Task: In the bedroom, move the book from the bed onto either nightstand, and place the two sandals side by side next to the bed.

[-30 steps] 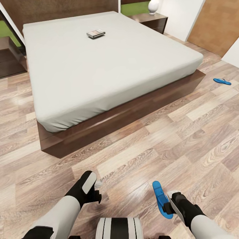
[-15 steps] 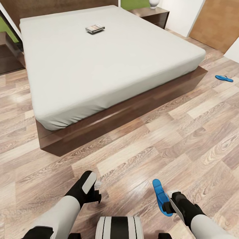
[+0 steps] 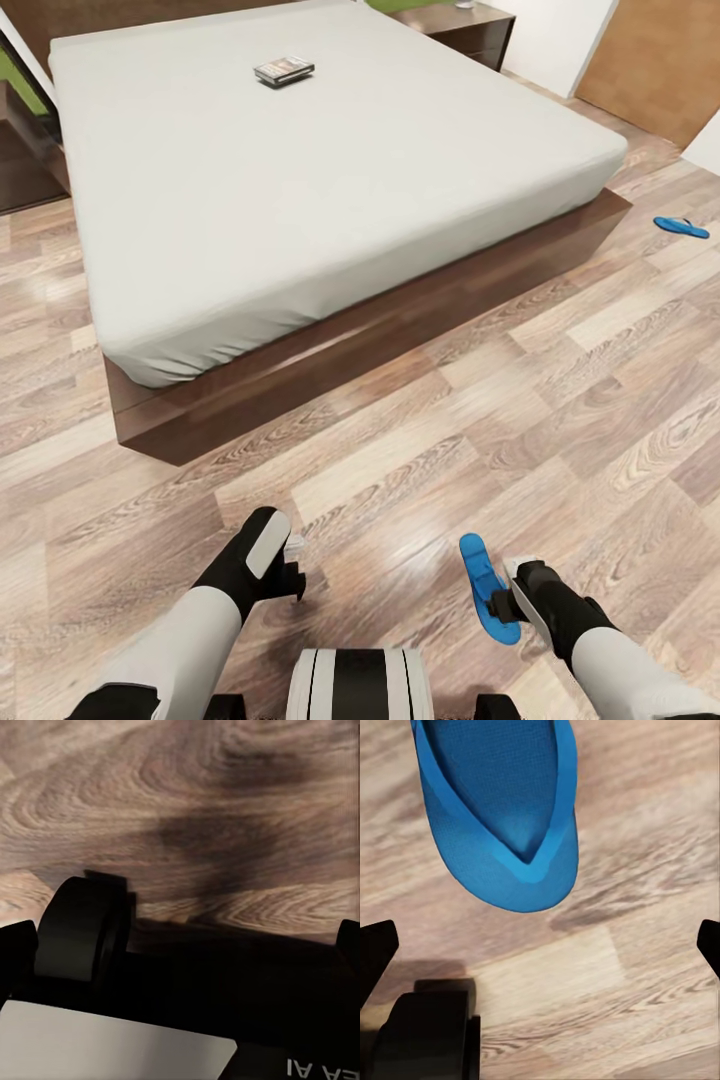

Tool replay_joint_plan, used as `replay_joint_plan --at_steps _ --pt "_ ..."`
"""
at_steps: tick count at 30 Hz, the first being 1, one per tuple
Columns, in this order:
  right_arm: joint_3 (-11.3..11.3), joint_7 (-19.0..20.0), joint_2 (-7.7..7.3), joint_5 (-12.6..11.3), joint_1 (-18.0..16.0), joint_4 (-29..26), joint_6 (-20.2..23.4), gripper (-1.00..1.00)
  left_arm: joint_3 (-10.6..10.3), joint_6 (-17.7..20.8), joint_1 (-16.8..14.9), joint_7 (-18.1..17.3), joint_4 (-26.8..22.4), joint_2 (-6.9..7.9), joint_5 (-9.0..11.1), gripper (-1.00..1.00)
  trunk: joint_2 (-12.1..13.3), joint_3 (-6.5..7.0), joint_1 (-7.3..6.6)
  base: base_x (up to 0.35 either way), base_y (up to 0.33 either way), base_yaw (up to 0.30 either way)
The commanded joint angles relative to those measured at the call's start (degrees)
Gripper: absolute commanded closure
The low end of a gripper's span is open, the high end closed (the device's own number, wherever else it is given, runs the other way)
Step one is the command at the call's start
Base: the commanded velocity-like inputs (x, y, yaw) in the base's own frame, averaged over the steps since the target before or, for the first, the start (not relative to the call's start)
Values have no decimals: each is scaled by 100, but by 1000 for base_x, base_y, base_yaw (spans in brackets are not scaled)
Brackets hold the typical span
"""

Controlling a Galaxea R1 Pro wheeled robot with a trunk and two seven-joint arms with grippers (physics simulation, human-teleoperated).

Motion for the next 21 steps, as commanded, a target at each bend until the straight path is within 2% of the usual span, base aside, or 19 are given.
replay_joint_plan --at_steps 1,10,13,21 --pt "33 27 -11 -9 -63 -8 64 -100 -3 12 -1 57 -26 0 53 -100 -1 -13 -1 0 0 0" --pt "29 590 -54 12 -333 -4 403 -100 -5 12 4 64 -85 2 48 -100 -1 -96 -1 0 0 0" --pt "25 803 -141 12 -395 -4 482 -100 -5 12 6 65 -97 -1 48 -100 -1 -124 -1 0 0 0" --pt "21 949 -266 -9 -442 -11 528 -100 -8 12 7 65 -109 -4 51 -100 -1 -198 -1 0 0 0"
